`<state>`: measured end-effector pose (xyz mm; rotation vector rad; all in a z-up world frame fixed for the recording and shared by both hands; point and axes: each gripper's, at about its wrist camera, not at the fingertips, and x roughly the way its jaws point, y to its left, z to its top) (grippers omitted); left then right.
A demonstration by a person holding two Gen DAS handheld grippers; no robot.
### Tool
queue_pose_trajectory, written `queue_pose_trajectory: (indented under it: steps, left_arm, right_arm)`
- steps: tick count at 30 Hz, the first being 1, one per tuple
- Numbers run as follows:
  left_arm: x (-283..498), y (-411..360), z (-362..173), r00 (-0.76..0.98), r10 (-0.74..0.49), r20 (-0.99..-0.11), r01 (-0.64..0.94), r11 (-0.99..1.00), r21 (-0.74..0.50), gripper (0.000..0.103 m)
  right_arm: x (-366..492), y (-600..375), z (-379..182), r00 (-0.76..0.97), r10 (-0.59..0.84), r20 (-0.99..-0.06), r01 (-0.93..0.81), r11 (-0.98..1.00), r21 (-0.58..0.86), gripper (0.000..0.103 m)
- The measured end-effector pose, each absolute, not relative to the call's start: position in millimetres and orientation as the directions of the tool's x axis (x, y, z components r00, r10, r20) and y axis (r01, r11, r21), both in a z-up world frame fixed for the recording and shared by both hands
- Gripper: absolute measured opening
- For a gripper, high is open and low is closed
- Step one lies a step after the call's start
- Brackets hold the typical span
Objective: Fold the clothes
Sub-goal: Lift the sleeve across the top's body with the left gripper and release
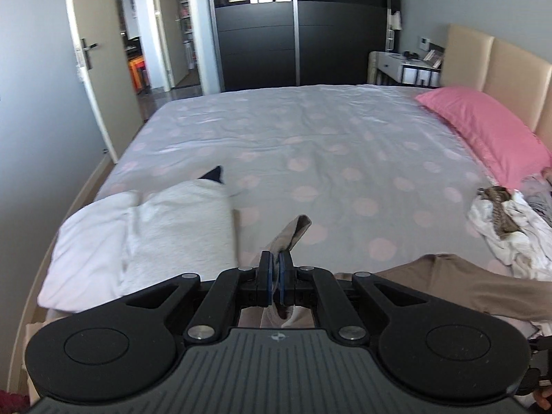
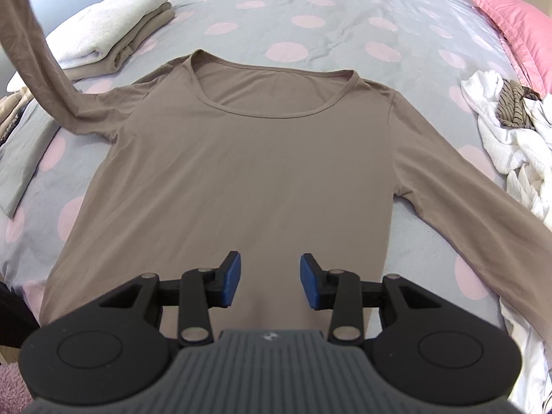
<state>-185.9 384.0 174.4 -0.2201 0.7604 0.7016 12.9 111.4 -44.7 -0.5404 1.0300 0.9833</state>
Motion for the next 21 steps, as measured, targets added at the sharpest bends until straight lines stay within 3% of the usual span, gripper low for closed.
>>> queue_pose_trajectory:
  steps: [11,21]
  left_arm:
    - [-33.7,306.7,119.1,0.618,0.216,-0.756,-0.374,0.926,-0.042,0.002]
    - [39.7,277.7,27.0,0.553,0.023,-0.833,-0.278,0.947,-0.158,0.004]
  right_arm:
    - [55.7,107.2,-43.0,0.262,0.355,-0.897,-0.797,0.604,0.006,0.041]
    - [92.4,106.9,-53.1,0.321,0.274,-0.907,-0.722,0.691,-0.047,0.041]
